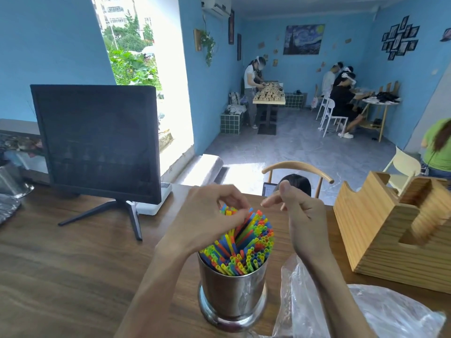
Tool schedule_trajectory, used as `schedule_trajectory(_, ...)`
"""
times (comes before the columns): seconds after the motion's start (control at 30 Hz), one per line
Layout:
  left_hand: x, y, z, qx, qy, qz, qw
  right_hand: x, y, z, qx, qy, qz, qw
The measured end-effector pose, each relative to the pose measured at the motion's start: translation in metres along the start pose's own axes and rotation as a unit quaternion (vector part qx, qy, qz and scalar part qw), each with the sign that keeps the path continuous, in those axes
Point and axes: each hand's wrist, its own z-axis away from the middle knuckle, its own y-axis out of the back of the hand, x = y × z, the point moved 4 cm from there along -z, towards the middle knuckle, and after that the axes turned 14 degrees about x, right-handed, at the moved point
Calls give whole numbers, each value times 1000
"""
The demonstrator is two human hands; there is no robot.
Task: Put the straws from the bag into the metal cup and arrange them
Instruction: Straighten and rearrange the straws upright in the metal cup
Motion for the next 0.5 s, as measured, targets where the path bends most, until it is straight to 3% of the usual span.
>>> schedule_trajectory(0.13,17,27,-4,167,-13,153,974,-11,-15,11,-164,2,-26,986)
schedule_trajectory(0.23,24,42,-3,261,-1,281,924,-14,-24,19,-218,8,-42,975)
schedule_trajectory(0.37,15,50,-2,315,28,320,893,-13,-14,10,-120,11,-98,988)
schedule_trajectory(0.5,-9,48,1,275,102,292,910,-3,8,-6,-29,-108,-238,965)
